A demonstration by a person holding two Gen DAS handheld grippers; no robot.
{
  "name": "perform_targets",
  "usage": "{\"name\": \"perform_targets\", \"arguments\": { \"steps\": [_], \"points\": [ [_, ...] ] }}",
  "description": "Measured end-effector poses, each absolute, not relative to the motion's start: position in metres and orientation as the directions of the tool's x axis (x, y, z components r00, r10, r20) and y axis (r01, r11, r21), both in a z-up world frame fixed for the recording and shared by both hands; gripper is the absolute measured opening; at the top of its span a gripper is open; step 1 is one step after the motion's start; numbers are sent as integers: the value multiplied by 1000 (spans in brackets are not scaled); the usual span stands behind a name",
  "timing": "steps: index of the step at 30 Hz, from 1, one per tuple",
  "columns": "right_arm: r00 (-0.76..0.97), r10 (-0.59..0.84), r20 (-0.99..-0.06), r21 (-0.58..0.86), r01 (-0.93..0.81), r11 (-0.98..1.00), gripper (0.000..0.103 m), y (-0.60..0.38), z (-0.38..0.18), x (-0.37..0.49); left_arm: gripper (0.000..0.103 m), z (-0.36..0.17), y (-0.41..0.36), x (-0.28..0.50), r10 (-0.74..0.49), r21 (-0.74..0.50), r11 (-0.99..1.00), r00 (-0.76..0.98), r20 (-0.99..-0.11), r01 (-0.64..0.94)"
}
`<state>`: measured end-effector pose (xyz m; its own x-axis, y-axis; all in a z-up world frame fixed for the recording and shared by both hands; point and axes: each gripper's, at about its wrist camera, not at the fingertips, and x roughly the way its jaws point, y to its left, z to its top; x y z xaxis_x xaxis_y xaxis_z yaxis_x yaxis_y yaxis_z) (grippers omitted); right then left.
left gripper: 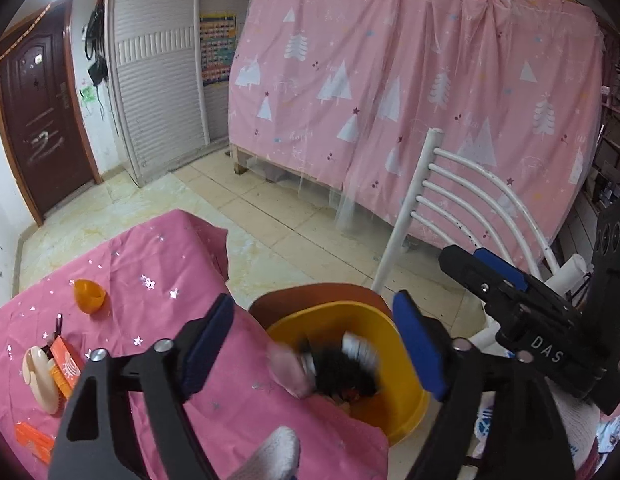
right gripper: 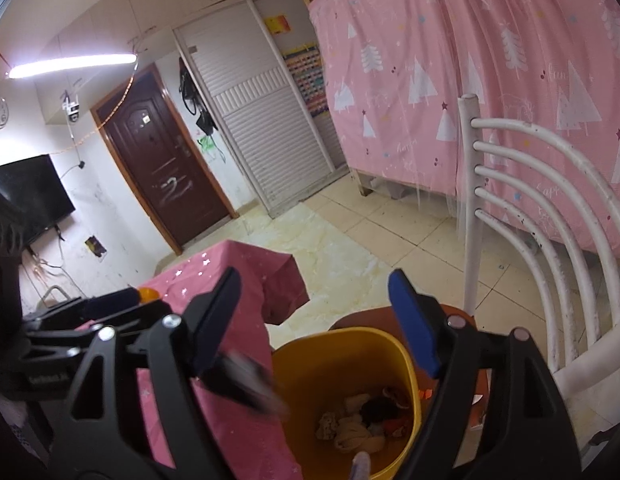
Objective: Collect trash
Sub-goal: 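Carry the glove and Hello Kitty bag over the yellow bin and open both grippers, then move both grippers back over the table toward the orange items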
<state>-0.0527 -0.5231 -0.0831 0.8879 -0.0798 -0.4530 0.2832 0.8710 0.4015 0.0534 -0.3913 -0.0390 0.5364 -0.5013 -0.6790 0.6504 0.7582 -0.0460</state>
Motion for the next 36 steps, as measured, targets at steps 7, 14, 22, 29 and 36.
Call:
{"name": "perform_targets", "arguments": {
  "steps": [7,14,22,29,36],
  "points": [
    [893,-54,-447,396,251,883,73,-512,-81,-48,76,-31,-366,55,-506,-79,777,544,-669,625],
    [893,-9,-450,366,194,910,73,-483,-74,-39,76,-22,-322,59,-505,-114,804,570,-648,584],
    [880,38,-473,324,133,937,81,-443,-65,-17,76,-15,-269,76,-480,-141,844,610,-631,518],
    [864,77,-498,279,75,957,81,-407,-62,3,76,-17,-217,93,-451,-172,876,638,-624,450],
    [840,119,-529,239,13,971,81,-367,-62,25,77,-11,-157,103,-408,-192,909,696,-591,370]
  ]
}}
